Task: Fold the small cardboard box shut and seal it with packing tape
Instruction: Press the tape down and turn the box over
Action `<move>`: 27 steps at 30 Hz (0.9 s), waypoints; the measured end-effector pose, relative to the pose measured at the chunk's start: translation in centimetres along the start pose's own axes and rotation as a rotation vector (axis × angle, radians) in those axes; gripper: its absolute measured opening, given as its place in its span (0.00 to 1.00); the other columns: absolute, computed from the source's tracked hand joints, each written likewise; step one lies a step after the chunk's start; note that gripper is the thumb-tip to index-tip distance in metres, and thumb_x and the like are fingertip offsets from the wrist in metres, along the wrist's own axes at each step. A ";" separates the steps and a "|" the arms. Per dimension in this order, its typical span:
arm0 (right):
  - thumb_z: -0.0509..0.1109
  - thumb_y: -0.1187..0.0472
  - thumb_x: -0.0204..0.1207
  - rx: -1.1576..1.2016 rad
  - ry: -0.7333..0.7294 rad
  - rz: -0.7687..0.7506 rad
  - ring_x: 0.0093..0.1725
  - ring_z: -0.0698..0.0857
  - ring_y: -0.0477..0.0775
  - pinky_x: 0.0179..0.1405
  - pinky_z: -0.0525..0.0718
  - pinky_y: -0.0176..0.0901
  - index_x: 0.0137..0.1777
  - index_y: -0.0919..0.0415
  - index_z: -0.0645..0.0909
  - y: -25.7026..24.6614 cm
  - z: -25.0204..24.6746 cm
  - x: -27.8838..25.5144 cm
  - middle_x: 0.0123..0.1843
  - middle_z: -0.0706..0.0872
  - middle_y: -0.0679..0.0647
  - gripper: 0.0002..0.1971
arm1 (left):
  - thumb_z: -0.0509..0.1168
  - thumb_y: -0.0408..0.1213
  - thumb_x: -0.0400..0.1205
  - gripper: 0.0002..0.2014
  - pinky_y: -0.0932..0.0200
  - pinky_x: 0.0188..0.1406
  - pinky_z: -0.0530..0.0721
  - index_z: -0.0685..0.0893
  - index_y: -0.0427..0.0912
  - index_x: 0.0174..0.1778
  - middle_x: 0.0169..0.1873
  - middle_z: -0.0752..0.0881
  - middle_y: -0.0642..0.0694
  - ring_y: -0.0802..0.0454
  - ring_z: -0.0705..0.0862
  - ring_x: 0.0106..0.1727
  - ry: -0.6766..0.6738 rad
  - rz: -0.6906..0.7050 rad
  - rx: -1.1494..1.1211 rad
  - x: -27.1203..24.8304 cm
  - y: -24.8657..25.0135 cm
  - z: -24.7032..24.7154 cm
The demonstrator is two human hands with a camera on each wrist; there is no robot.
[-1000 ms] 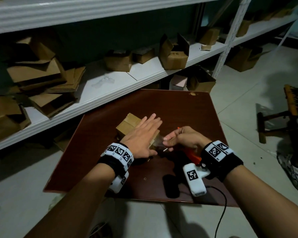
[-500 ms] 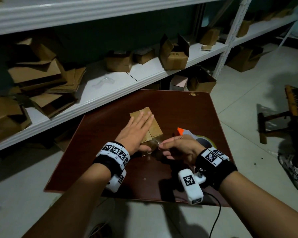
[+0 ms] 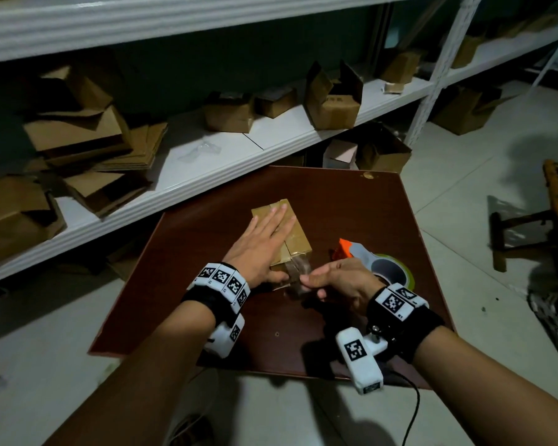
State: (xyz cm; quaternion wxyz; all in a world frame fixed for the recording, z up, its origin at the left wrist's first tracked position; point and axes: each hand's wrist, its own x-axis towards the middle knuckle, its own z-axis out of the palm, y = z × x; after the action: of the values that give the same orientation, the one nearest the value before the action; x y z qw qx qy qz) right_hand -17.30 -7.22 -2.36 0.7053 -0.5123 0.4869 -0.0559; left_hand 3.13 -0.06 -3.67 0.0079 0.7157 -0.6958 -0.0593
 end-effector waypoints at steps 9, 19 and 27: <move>0.90 0.65 0.65 -0.082 0.203 -0.036 0.18 0.79 0.50 0.17 0.76 0.35 0.44 0.60 0.74 1.1 1.0 2.6 0.28 0.83 0.58 0.23 | 0.88 0.53 0.65 0.77 0.42 0.93 0.36 0.32 0.49 0.93 0.92 0.29 0.46 0.47 0.30 0.92 -0.027 -0.036 0.025 0.2 0.3 0.0; 0.95 0.58 0.55 -0.136 0.311 -0.123 0.31 0.82 0.56 0.34 0.80 0.47 0.35 0.53 0.68 2.0 1.4 5.1 0.35 0.84 0.59 0.32 | 0.90 0.53 0.62 0.79 0.42 0.92 0.35 0.33 0.48 0.93 0.92 0.29 0.45 0.46 0.31 0.93 -0.022 -0.033 0.010 -0.1 0.5 -0.2; 0.94 0.60 0.55 -0.140 0.366 -0.194 0.33 0.78 0.52 0.36 0.78 0.47 0.34 0.52 0.67 2.2 2.1 5.8 0.30 0.78 0.51 0.32 | 0.90 0.55 0.59 0.81 0.40 0.91 0.34 0.33 0.46 0.93 0.92 0.29 0.44 0.45 0.30 0.92 -0.045 -0.031 0.008 0.0 0.7 -0.5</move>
State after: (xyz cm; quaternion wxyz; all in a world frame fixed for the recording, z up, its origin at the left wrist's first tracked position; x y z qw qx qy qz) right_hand -13.61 -8.12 -7.77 0.5593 -0.5858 0.5578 -0.1816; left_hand 2.51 -0.09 -3.14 -0.0115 0.7248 -0.6849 -0.0730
